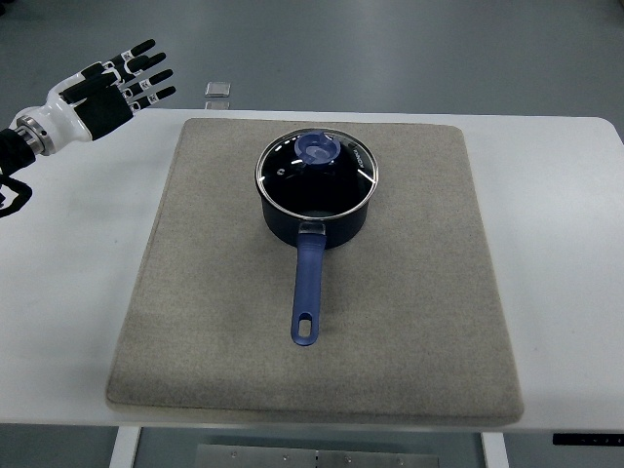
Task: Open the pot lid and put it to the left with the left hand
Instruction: 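Raise the open left hand and move it toward the saucepan, then reach the left hand over the glass lid, fingers curling down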
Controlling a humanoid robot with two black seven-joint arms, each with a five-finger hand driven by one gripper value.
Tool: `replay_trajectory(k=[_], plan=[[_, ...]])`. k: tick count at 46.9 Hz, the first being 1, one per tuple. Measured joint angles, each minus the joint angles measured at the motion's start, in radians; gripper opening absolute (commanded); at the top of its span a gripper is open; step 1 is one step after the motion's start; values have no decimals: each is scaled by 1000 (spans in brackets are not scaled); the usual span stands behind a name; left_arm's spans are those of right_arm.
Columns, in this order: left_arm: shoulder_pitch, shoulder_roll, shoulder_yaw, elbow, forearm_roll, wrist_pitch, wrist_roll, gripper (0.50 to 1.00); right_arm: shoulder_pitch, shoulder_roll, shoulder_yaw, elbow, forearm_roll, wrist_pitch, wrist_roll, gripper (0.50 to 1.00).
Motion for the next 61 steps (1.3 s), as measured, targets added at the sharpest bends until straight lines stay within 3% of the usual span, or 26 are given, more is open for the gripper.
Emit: replay_trajectory(k=[34,40,50,61], plan=[[-72,3,60,1,88,0,-11,994,0,0,0,0,0,0,0,915],[-139,6,56,-1,307,0,-73,994,0,0,0,0,0,0,0,915],[-191,13,52,-14,701,0,-270,992,0,0,0,0,0,0,0,915],[-240,20,52,-66,1014,0,-347,992,0,0,0,0,0,0,0,915]])
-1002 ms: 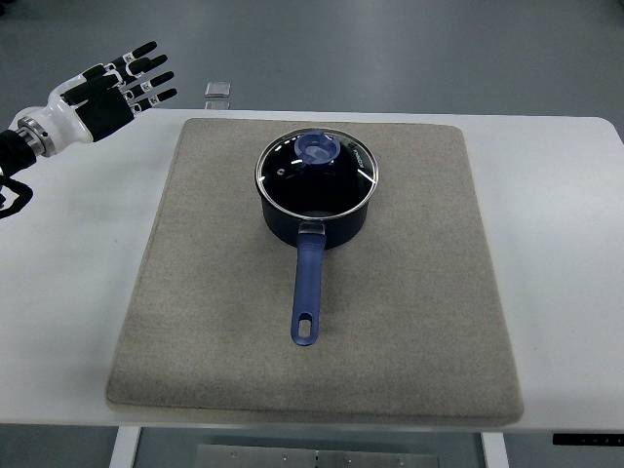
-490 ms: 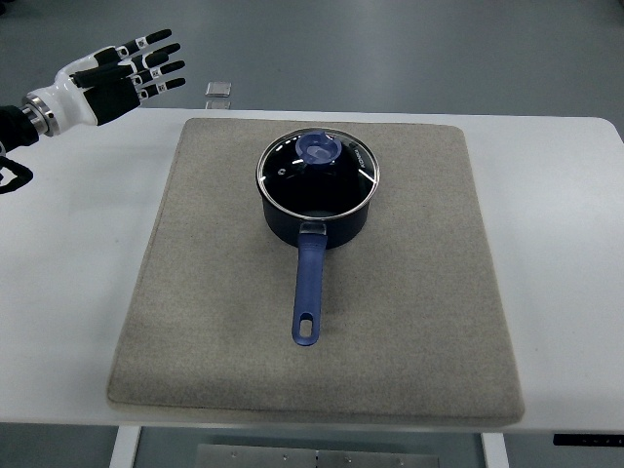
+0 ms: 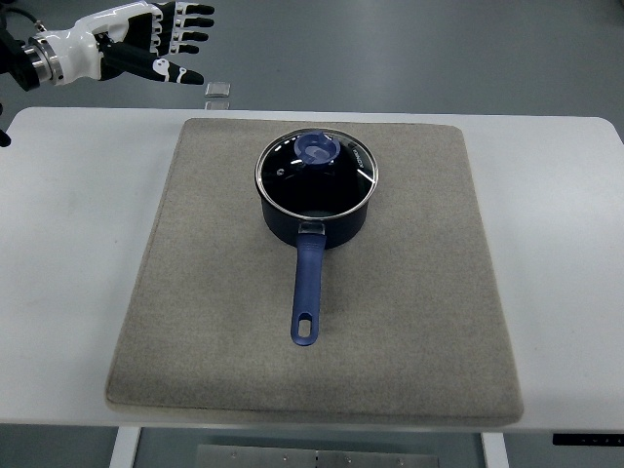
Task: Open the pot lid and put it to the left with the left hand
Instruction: 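Reach the left hand over the glass lid, fingers curling down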
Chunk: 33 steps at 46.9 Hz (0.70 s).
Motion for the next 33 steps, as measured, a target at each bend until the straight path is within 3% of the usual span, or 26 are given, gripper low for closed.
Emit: replay_trajectory(k=[17,33], plan=[[-4,71,13,-283,347,43,-93,990,0,0,0,0,0,0,0,915],[-191,58,218,-332,486,47,-95,979,0,0,0,0,0,0,0,915]])
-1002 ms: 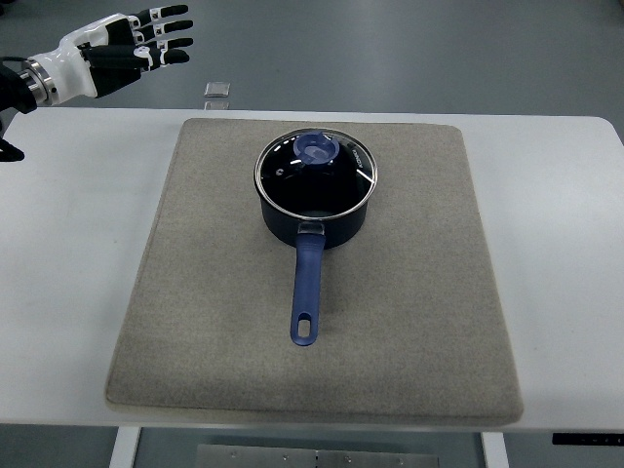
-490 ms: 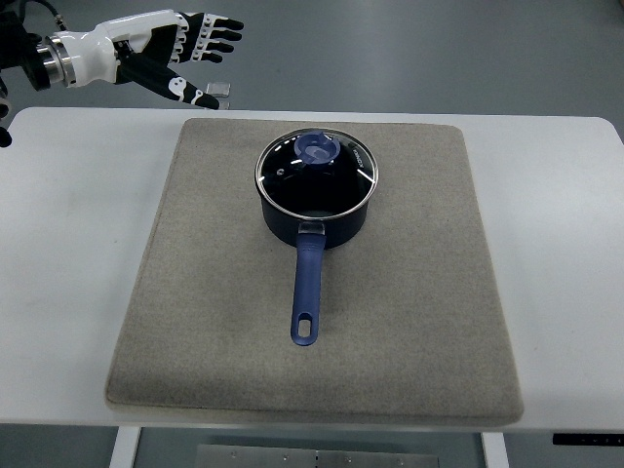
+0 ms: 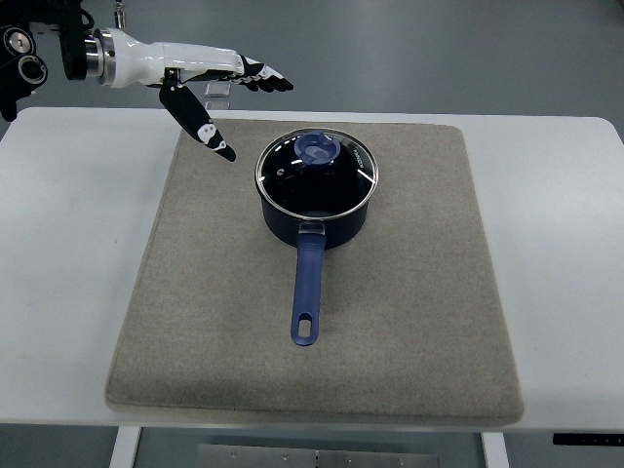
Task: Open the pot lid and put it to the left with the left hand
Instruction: 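Reach the left hand over the glass lid, fingers curling down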
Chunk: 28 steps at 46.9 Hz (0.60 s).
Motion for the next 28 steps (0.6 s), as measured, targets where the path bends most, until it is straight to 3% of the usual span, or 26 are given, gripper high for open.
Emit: replay_trajectory(k=[9,19,28], plan=[[-88,-24,94,-18,10,10,2,977,0,0,0,0,0,0,0,915],[-108,-94,155,-4,39,95,7,977,0,0,0,0,0,0,0,915],[-106,-169,222,31,132,215,8,977,0,0,0,0,0,0,0,915]])
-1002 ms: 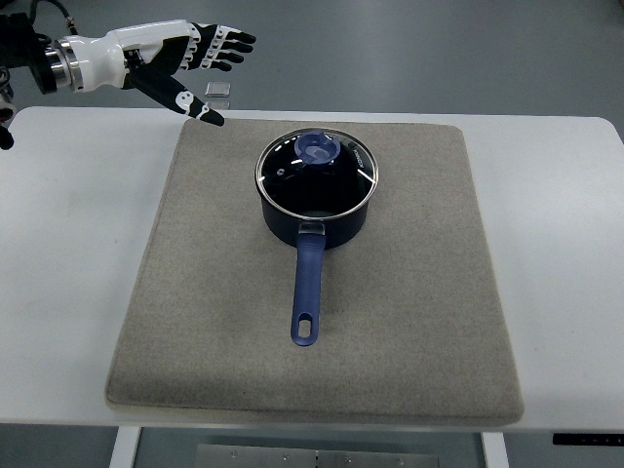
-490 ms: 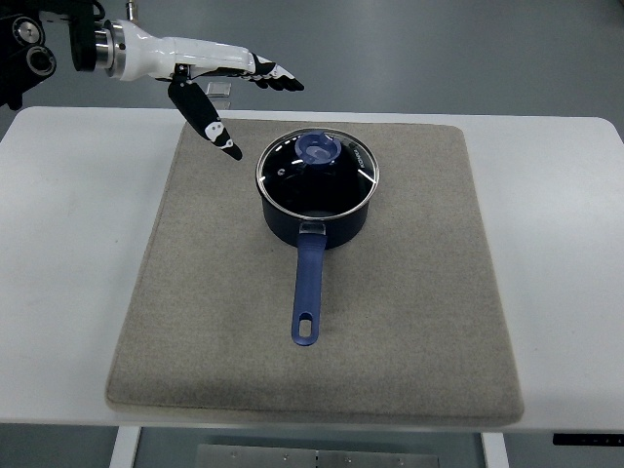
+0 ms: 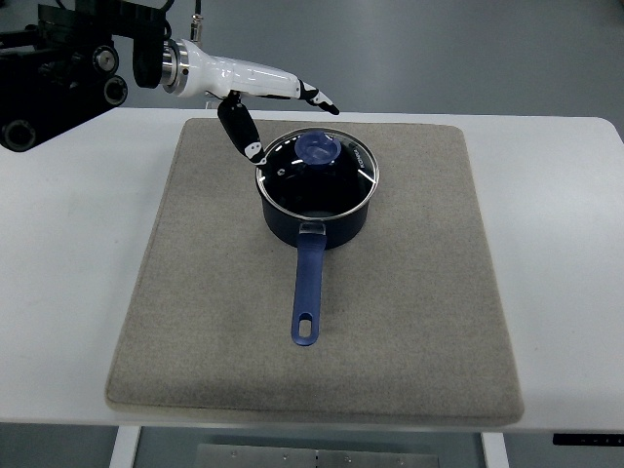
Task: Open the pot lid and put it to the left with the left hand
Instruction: 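Reach the left hand over the glass lid, fingers curling down, then close the left hand fingers around the blue lid knob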
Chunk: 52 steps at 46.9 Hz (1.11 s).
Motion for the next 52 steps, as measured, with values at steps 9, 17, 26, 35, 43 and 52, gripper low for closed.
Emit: replay_trajectory(k=[9,17,26,35,43,52], plan=[[7,-69,6,57,25,12,3,977,0,0,0,0,0,0,0,915],[11,-140,6,123,61,13,6,964,0,0,-1,0,0,0,0,915],[1,-158,6,135,64,13,8,889,0,0,0,0,0,0,0,915],[0,-159,9,135,66,5,8,853,0,0,0,0,0,0,0,915],[0,-159,9,134,75,0,8,814,0,0,0,0,0,0,0,915],[4,-157,9,134,88,0,8,767,0,0,0,0,0,0,0,915]])
